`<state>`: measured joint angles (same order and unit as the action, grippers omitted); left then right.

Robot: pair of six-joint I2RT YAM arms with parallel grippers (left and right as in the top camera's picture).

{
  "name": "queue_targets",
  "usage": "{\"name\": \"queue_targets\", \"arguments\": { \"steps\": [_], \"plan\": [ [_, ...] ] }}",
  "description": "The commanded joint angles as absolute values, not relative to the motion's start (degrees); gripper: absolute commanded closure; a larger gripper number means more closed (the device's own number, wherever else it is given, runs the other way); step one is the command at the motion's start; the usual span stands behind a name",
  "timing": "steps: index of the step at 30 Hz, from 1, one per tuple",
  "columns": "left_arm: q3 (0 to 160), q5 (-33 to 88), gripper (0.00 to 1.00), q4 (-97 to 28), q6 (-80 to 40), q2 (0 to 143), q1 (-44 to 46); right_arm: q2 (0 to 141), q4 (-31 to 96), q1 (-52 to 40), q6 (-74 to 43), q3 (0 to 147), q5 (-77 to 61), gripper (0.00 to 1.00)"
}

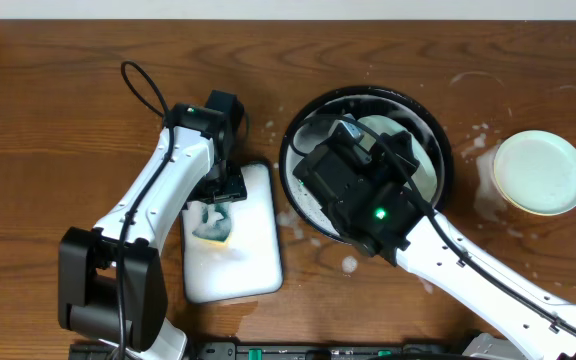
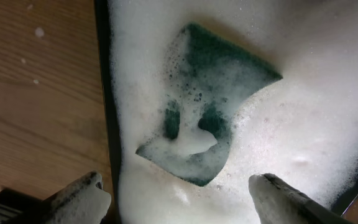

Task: Clean dirty plates on tray and stack at the side
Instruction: 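Lift the green plate out of the basin with the right gripper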

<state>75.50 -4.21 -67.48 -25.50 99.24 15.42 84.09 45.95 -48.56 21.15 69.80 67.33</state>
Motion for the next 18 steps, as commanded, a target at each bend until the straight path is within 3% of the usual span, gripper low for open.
{"name": "queue_targets", "arguments": {
  "steps": [1,18],
  "plan": [
    [75.48,-4.1,0.19,-67.79,-25.54,99.22,15.14,83.15,45.84,-49.23,19.68,70.5,70.28,0.99],
    [75.48,-4.1,0.19,-67.79,-25.54,99.22,15.14,83.15,45.84,-49.23,19.03,70.5,70.72,0.99]
  ]
}}
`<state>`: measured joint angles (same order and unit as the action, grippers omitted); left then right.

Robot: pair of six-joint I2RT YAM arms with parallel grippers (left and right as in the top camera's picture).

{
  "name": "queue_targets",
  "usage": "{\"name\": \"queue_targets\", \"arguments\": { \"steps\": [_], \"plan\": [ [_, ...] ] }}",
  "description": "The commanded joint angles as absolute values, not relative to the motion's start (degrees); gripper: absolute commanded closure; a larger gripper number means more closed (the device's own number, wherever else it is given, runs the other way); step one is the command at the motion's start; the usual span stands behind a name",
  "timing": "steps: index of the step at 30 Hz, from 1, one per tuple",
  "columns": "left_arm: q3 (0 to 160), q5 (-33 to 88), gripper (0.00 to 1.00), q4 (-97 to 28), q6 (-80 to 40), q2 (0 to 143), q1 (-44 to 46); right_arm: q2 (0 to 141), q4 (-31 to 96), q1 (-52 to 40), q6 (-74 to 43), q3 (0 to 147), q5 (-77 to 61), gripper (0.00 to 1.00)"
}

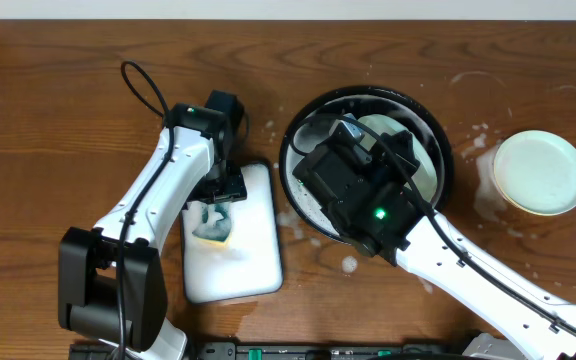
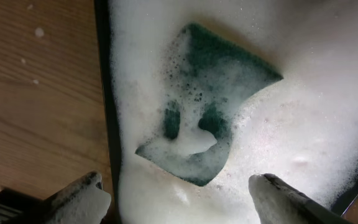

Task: Clean dirty plates on tray and stack at the side
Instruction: 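Lift the green plate out of the basin with the right gripper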

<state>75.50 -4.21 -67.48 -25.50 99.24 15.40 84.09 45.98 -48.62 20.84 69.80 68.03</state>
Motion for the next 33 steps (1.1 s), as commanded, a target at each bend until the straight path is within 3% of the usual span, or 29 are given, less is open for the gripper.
{"name": "queue_targets", "arguments": {
  "steps": [1,33],
  "plan": [
    [75.48,-4.1,0.19,-67.79,-25.52,99.22,15.11,83.15,45.84,-49.23,19.03,70.5,70.72,0.99],
    [75.48,-4.1,0.19,-67.79,-25.54,99.22,15.11,83.15,46.09,-49.23,17.78,70.5,70.7,0.99]
  ]
}}
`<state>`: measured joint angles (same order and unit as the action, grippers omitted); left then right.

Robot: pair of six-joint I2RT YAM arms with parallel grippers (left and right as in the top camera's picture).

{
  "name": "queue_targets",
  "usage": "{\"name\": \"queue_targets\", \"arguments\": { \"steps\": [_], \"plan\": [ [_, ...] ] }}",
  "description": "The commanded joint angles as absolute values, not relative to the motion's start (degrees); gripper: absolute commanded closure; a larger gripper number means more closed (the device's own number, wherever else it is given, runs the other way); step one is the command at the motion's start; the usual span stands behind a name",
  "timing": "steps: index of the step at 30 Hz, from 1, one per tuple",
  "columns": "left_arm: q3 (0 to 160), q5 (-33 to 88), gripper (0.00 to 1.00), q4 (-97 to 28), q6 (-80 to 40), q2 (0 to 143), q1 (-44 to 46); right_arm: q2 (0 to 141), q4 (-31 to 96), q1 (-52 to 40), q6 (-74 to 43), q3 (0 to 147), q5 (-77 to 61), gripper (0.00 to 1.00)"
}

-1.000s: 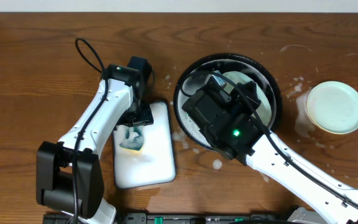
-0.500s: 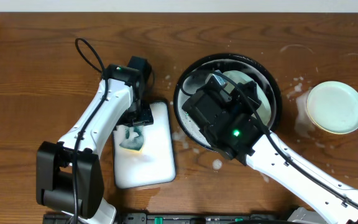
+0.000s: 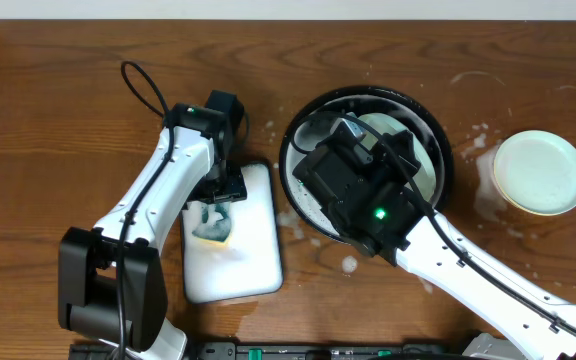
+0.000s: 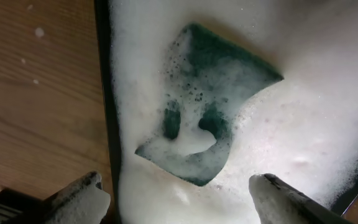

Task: Clean dirty plates on tray and stack at the side
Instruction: 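Lift the green plate out of the basin with the right gripper, then carry the green plate right and stack it on the plate pile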

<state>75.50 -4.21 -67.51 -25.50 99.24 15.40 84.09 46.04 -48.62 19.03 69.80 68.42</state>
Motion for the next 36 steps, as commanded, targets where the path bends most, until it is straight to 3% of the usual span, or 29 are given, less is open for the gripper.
{"name": "queue_targets", "arguments": {
  "steps": [1,21,26,32,36],
  "plan": [
    [75.48,-4.1,0.19,-67.79,-25.54,99.22,15.14,83.15,46.11,-49.23,17.78,70.5,70.7,0.99],
    [75.48,-4.1,0.19,-67.79,-25.54,99.22,15.14,83.15,46.06,-49.23,17.56,70.5,70.65,0.99],
    [75.48,-4.1,0.19,-67.79,-25.54,99.22,15.14,83.15,46.26,-49.15,12.75,70.5,69.23,0.99],
    [75.48,-4.1,0.19,-67.79,-25.54,99.22,15.14,83.15,50.28,-42.09,-4.05,70.5,53.25,0.99],
    [75.48,-4.1,0.19,-67.79,-25.54,99.22,15.14,82.78,52.64,-30.26,-10.92,70.5,35.86,0.99]
  ]
}}
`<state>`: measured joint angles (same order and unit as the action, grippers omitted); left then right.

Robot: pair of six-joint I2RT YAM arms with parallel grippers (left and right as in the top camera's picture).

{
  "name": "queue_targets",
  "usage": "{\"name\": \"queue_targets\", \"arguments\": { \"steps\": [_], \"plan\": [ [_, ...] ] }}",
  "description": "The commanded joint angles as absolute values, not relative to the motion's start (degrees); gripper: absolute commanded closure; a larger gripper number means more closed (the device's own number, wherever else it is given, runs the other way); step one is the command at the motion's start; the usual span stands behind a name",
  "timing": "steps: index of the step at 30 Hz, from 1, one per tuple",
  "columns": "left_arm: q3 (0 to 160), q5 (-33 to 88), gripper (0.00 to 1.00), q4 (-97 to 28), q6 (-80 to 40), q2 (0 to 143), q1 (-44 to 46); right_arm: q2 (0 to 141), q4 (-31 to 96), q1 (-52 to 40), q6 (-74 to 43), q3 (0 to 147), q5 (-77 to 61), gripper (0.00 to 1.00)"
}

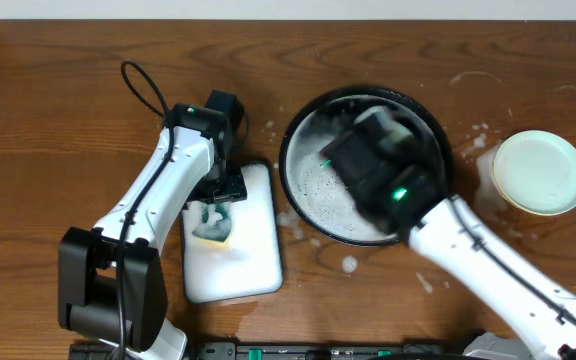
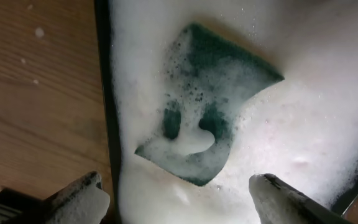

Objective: Clean dirty plates on tray and stack at the side

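Note:
A green sponge (image 2: pixel 211 99) lies half sunk in white foam in the small rectangular tray (image 2: pixel 104 93), near its left wall. My left gripper (image 2: pixel 179 200) hangs open just above it, both fingertips (image 2: pixel 82 200) caked in foam. From overhead the sponge (image 1: pixel 211 224) shows beside the left gripper (image 1: pixel 220 193). My right gripper (image 1: pixel 376 150) is a blur over the round black basin (image 1: pixel 289 150) of soapy water. Its fingers cannot be made out, and any plate under it is hidden. A clean pale plate (image 1: pixel 540 172) sits at the far right.
Foam spots and wet patches lie on the wooden table around the basin and near the plate at the right. The left arm's black cable loops at the back left.
The right arm's head has shifted to the right and towards the back within the basin and now looks blurred. More of the foamy water on the basin's left shows. The left gripper and sponge are unchanged.
Through all the earlier moments my left gripper stayed open over the sponge in the foam tray, and my right gripper stood still over a pale plate in the basin. Only now has the right arm moved inside the basin.

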<state>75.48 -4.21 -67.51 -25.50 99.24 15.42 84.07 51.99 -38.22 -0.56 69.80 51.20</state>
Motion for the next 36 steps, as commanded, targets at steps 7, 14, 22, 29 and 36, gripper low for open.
{"name": "queue_targets", "arguments": {
  "steps": [7,14,22,29,36],
  "plan": [
    [75.48,-4.1,0.19,-67.79,-25.52,99.22,15.14,81.45,52.45,2.94,-11.31,70.5,-5.5,0.99],
    [75.48,-4.1,0.19,-67.79,-25.54,99.22,15.14,85.36,47.86,29.52,-12.97,70.5,-14.85,0.99],
    [75.48,-4.1,0.19,-67.79,-25.54,99.22,15.11,95.64,38.94,41.45,-16.32,70.5,-14.83,0.99],
    [75.48,-4.1,0.19,-67.79,-25.54,99.22,15.11,98.76,38.09,42.5,-17.1,70.52,-15.53,0.57],
    [75.48,-4.1,0.19,-67.79,-25.54,99.22,15.11,85.25,40.56,36.8,-10.63,70.5,-36.4,0.5]
  ]
}}
